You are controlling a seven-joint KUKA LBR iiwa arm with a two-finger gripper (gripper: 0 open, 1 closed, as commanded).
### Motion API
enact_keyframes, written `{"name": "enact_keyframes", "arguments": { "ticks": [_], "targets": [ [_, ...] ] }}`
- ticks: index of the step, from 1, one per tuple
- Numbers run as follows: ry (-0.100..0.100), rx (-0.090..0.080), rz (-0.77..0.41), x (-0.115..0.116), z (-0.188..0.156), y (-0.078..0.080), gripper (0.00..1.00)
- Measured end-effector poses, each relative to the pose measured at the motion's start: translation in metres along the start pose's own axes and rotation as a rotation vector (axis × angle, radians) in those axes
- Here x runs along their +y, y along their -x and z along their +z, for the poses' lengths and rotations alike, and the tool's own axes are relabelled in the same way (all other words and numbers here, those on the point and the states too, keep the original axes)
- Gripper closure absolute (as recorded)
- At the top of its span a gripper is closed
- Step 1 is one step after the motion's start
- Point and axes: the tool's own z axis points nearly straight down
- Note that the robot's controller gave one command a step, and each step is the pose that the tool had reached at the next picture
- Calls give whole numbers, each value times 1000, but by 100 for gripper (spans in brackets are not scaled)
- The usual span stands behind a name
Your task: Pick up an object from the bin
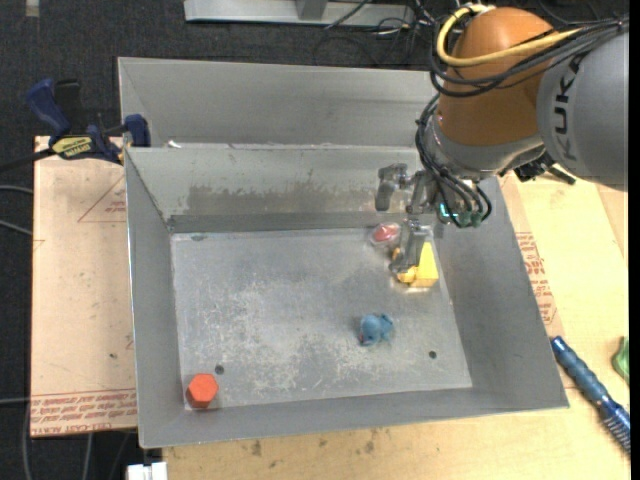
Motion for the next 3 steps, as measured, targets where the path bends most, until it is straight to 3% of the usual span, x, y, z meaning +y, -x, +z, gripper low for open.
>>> {"name": "enact_keyframes", "arguments": {
  "ticks": [1,2,3],
  "targets": [
    [0,2,19,-56,134,-47,0],
    [3,2,69,-14,158,-107,0],
    [1,-6,70,-17,155,-103,100]
  ]
}}
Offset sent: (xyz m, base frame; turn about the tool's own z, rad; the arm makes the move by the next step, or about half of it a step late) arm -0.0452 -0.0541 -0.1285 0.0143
